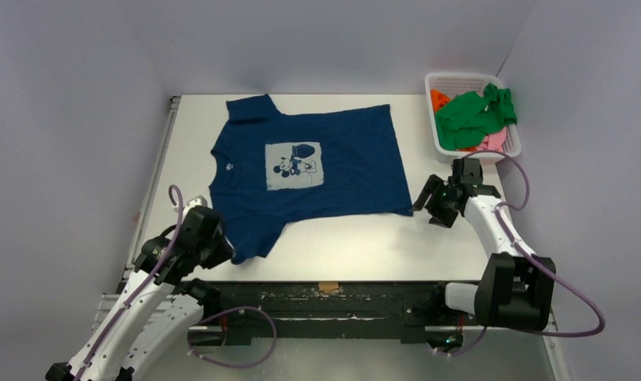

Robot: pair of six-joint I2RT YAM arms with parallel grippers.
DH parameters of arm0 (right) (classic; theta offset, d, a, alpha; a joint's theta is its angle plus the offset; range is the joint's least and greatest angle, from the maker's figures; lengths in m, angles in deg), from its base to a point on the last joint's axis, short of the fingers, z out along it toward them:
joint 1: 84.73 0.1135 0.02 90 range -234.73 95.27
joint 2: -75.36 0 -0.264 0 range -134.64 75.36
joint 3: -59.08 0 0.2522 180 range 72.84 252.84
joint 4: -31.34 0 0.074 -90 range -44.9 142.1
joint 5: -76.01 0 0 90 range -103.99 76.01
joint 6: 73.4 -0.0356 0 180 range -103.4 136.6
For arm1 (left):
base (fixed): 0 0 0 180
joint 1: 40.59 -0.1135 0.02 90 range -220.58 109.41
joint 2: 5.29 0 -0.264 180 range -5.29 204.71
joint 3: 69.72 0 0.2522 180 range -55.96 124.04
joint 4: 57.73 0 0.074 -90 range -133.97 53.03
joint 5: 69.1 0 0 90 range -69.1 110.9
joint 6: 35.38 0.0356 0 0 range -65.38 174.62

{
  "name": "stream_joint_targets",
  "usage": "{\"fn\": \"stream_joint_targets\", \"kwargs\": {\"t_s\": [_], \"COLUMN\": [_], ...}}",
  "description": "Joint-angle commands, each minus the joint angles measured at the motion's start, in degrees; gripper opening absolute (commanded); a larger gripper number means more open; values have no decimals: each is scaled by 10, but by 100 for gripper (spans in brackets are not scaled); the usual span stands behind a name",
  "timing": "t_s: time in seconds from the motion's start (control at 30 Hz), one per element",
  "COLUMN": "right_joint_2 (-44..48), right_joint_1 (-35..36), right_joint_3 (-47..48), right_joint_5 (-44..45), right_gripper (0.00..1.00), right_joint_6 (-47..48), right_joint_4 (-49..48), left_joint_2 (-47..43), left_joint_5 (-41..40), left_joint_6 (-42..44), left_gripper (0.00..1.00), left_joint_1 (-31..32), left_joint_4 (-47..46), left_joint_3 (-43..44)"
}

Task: Fold and stack the t-shirts
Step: Flatten out the tshirt

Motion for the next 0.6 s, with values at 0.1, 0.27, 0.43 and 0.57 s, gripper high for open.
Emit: {"fn": "stream_joint_targets", "kwargs": {"t_s": [0.1, 0.27, 0.43, 0.57], "right_joint_2": [106, 112, 43, -57], "right_joint_1": [12, 121, 257, 404], "right_joint_3": [49, 62, 62, 75], "right_joint_5": [96, 108, 41, 31], "right_gripper": [96, 97, 93, 85], "right_joint_6": [14, 23, 8, -50], "right_joint_4": [64, 31, -54, -162], "left_joint_2": [3, 23, 97, 186], "left_joint_5": [58, 4, -18, 67], "left_joint_6": [-43, -7, 17, 45], "left_gripper": [91, 100, 100, 100], "left_joint_1": [3, 5, -2, -88], "left_joint_4": [159, 101, -75, -183], "left_joint_3": [64, 107, 76, 66]}}
